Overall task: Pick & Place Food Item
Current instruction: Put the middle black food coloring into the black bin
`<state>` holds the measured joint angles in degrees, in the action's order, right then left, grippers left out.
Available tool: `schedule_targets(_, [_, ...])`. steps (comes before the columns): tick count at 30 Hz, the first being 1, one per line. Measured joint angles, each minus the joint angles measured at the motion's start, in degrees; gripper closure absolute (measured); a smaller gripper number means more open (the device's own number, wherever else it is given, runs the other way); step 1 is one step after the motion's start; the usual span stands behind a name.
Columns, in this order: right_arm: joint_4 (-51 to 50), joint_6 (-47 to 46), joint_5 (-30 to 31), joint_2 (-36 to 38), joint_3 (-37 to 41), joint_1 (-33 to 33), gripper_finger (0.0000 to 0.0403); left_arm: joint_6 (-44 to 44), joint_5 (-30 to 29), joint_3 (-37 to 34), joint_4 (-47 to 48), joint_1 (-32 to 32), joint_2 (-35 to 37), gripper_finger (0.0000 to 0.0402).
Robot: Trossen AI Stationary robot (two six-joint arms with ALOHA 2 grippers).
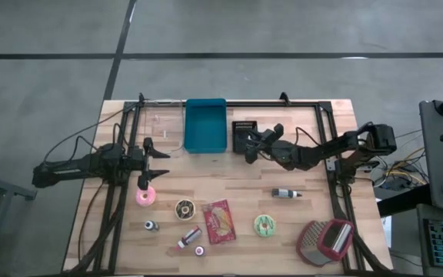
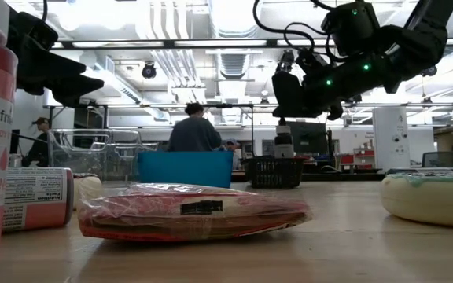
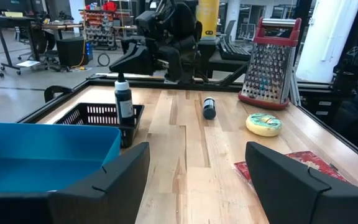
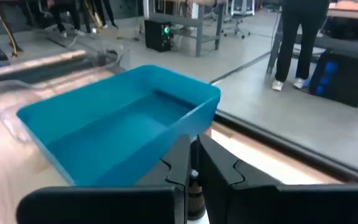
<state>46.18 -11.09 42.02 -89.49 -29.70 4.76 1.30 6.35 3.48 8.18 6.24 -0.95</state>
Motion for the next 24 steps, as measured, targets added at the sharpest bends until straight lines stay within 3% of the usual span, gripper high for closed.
schedule_targets(4, [-0.1, 2.6, -1.6, 0.1, -1.8, 2.5, 0.0385, 0.0, 0.0, 0.0, 0.0, 0.0, 0.0, 0.0129])
schedule_targets(9, [-0.6, 2.8, -13.1, 0.0, -2.4, 10.3, 0.0385, 0.0, 0.0, 0.0, 0.0, 0.0, 0.0, 0.0129])
schedule_targets(12, [-0.6, 3.4, -16.9, 0.0, -2.5, 13.2, 0.0385, 0.0, 0.0, 0.0, 0.0, 0.0, 0.0, 0.0129])
schedule_targets(24, [-3.5, 3.1, -18.8, -0.2, -2.4, 14.8, 0.0385, 0.0, 0.0, 0.0, 0.0, 0.0, 0.0, 0.0129])
